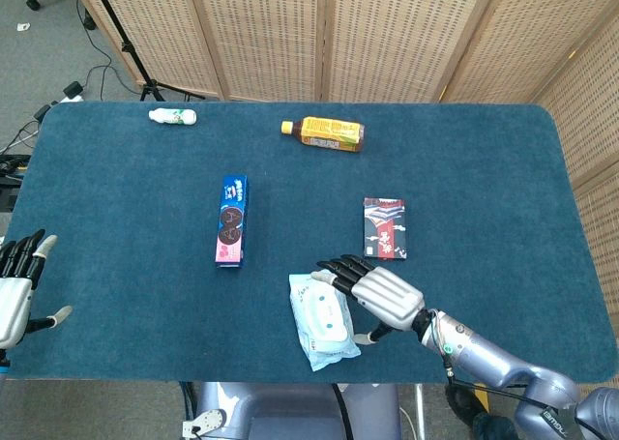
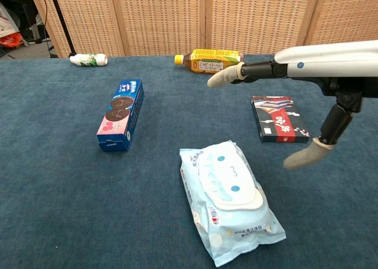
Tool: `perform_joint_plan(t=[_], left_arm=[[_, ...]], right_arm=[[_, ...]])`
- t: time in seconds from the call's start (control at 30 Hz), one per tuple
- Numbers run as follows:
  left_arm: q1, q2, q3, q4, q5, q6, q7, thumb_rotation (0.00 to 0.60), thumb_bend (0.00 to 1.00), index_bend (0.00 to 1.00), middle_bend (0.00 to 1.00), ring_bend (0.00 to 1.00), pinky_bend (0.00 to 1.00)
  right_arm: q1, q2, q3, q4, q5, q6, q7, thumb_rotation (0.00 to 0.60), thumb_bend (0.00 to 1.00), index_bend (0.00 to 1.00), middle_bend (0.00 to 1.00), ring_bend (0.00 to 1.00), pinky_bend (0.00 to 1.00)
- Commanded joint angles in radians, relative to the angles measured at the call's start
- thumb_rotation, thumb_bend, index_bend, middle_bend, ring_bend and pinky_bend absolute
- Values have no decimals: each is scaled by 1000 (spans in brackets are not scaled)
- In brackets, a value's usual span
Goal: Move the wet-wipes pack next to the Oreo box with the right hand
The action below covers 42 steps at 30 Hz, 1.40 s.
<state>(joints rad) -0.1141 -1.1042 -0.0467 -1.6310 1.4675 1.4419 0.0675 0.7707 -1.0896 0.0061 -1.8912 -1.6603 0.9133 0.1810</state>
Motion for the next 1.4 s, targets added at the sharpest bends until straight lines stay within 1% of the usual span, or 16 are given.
perform_joint_plan(t=[0.03,0.1,0.17,0.37,0.63,0.7,0.73,0.77,0.83,1.07,1.23,1.4], left_arm=[[-1,0,-1,-2,-3,-2,3,600,0,0,0,0,0],[-2,-2,-1,-3,-4,-3,7,600,0,0,0,0,0],[-2,-3,-1,-3,-5,-3,10,600,0,0,0,0,0],[-3,-6,0,-3,-6,-4,16,600,0,0,0,0,0],[-7,-6,-3,-2,-17,-14,17,600,0,0,0,0,0],[-8,-6,-3,-3,-20,-16,19,600,0,0,0,0,0],[-7,-6,-4,-3,-21,-16,18,600,0,0,0,0,0],[-7,-6,-4,-3,-22,-16,17,600,0,0,0,0,0],[-7,-6,-5,-3,-24,-15,16,600,0,0,0,0,0],[-9,-3,-8,1,-31,-20,5,600,0,0,0,0,0],[-11,0,-9,2,-34,-25,0,600,0,0,0,0,0],[-12,0,-8,2,-34,-25,-2,600,0,0,0,0,0]], right_arm=[[-64,-51,-57,93,-211,144,-155,600,0,0,0,0,0],[-83,-80,-80,139,-286,191,-210,600,0,0,0,0,0],[-95,-105,-96,171,-329,219,-234,600,0,0,0,0,0],[-103,-181,-112,277,-411,256,-305,600,0,0,0,0,0],[-88,-252,-116,325,-422,209,-366,600,0,0,0,0,0],[-82,-295,-124,340,-421,175,-384,600,0,0,0,0,0],[-77,-318,-120,356,-426,161,-410,600,0,0,0,0,0],[-73,-346,-111,375,-424,146,-438,600,0,0,0,0,0],[-69,-375,-103,392,-412,127,-462,600,0,0,0,0,0],[-66,-434,-88,418,-378,119,-491,600,0,0,0,0,0],[-66,-465,-52,439,-328,124,-507,600,0,0,0,0,0],[-64,-495,-1,468,-244,110,-515,600,0,0,0,0,0]])
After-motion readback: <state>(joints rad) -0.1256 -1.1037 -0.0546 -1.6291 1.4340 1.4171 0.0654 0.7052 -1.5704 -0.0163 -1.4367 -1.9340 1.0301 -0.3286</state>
